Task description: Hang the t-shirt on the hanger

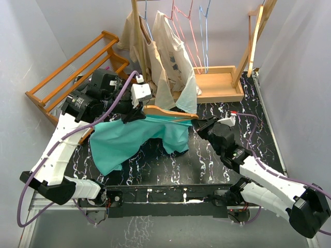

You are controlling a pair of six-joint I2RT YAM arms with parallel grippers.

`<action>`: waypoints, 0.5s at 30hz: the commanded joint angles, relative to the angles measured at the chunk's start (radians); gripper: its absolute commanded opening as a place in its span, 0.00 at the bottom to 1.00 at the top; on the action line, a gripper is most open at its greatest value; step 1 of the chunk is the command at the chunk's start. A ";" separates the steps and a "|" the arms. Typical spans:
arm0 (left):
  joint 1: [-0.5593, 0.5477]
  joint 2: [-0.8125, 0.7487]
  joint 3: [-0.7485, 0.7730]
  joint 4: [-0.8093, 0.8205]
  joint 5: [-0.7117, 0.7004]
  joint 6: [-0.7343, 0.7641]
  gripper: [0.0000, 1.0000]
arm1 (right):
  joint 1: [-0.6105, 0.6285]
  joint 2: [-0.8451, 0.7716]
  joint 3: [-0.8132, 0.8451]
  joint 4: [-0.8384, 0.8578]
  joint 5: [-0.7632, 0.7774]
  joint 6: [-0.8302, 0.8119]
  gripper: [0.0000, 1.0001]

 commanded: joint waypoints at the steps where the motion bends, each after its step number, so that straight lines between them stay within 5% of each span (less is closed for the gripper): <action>1: 0.007 -0.079 0.004 0.012 -0.040 0.029 0.00 | -0.050 -0.038 -0.020 -0.132 0.124 -0.034 0.08; 15: 0.007 -0.084 -0.007 -0.011 -0.066 0.069 0.00 | -0.125 -0.051 -0.029 -0.158 0.111 -0.067 0.08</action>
